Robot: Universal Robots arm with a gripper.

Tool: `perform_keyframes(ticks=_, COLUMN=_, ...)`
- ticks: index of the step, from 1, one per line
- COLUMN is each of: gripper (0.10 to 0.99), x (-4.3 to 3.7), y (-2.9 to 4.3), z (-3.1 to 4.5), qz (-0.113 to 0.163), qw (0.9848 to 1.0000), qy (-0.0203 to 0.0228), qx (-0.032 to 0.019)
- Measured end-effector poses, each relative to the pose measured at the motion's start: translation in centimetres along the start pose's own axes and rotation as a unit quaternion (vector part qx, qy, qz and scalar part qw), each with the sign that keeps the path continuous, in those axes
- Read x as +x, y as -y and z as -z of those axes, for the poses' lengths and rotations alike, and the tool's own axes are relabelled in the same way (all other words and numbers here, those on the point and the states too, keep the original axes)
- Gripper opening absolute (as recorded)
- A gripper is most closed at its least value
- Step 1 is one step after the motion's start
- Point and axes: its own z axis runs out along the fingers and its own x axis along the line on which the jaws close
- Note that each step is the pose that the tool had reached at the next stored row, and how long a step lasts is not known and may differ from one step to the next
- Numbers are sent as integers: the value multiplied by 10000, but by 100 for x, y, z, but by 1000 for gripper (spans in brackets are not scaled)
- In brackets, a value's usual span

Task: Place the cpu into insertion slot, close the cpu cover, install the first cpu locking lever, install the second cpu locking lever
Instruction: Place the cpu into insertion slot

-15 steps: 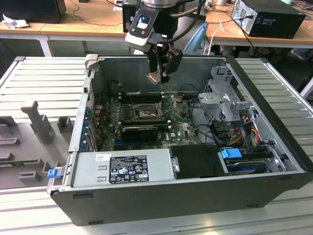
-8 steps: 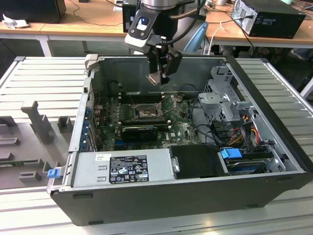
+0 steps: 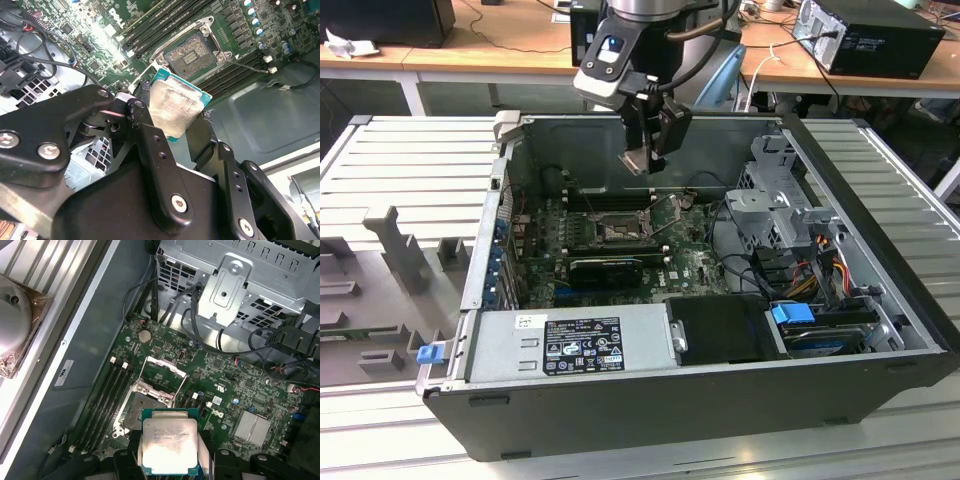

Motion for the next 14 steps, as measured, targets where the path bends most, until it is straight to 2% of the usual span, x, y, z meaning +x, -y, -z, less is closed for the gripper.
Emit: perform_keyframes(ticks=14, gripper=529, x=0, y=1, z=-10, qz=-239, qw=9997, qy=21, qx=-5)
